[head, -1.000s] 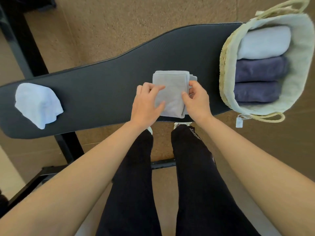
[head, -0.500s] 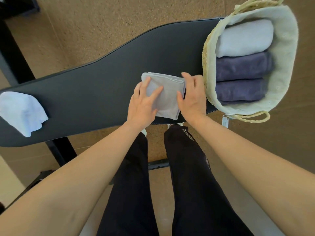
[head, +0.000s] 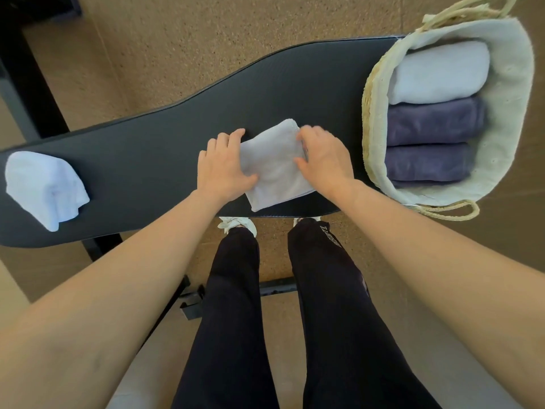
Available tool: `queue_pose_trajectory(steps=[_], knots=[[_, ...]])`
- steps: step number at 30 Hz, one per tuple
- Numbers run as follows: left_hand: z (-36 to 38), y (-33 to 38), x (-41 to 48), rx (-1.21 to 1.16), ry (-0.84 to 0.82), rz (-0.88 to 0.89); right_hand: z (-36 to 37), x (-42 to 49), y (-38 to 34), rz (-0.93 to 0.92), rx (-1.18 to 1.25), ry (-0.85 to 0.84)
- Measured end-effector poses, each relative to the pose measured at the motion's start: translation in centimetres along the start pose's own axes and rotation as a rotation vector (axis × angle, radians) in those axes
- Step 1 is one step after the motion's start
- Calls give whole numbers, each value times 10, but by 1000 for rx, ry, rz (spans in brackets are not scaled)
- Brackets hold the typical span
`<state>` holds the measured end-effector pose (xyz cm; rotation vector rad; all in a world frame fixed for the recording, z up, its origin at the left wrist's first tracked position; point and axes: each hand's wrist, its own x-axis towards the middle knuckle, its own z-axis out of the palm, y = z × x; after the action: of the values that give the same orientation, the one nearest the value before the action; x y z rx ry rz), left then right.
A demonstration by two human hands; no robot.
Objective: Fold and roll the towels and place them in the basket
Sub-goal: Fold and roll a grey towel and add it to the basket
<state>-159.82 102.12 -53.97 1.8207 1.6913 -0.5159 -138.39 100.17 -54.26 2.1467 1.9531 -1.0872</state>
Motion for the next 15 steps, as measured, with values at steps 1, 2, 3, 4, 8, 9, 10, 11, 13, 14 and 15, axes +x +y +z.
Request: queue_pose_trajectory(steps=[1,2,3,4,8,9,10,11,13,14,15], knots=[[1,-1,-1,-9,1,-27,1,3,-1,-27,-6,15],[1,-2,-1,-21,0,-50,4,6,-3,-64,-20,11],[1,-2,-1,-35,1,-57,6,9,-4,-104,-45,-6],[0,-2,-1,-58,3,-45,8,13,-6,-143,-82,-27],[-7,-2,-2,-157,29,75,13,23,-10,-243,-205,-70],[-8,-3,-4,-169,52,116,12,24,-10,-262,-231,-41],[-8,-5,-6,-175,82,160,10,23,-10,-282,-256,-2],[-8,-8,-9,-167,121,213,8,21,-9,-306,-277,40],[-4,-14,-16,-110,216,346,4,13,-4,-366,-304,86],[-1,-16,-19,-75,265,420,3,8,-1,-395,-314,90],[1,-18,-22,-38,306,495,3,2,3,-424,-324,88]])
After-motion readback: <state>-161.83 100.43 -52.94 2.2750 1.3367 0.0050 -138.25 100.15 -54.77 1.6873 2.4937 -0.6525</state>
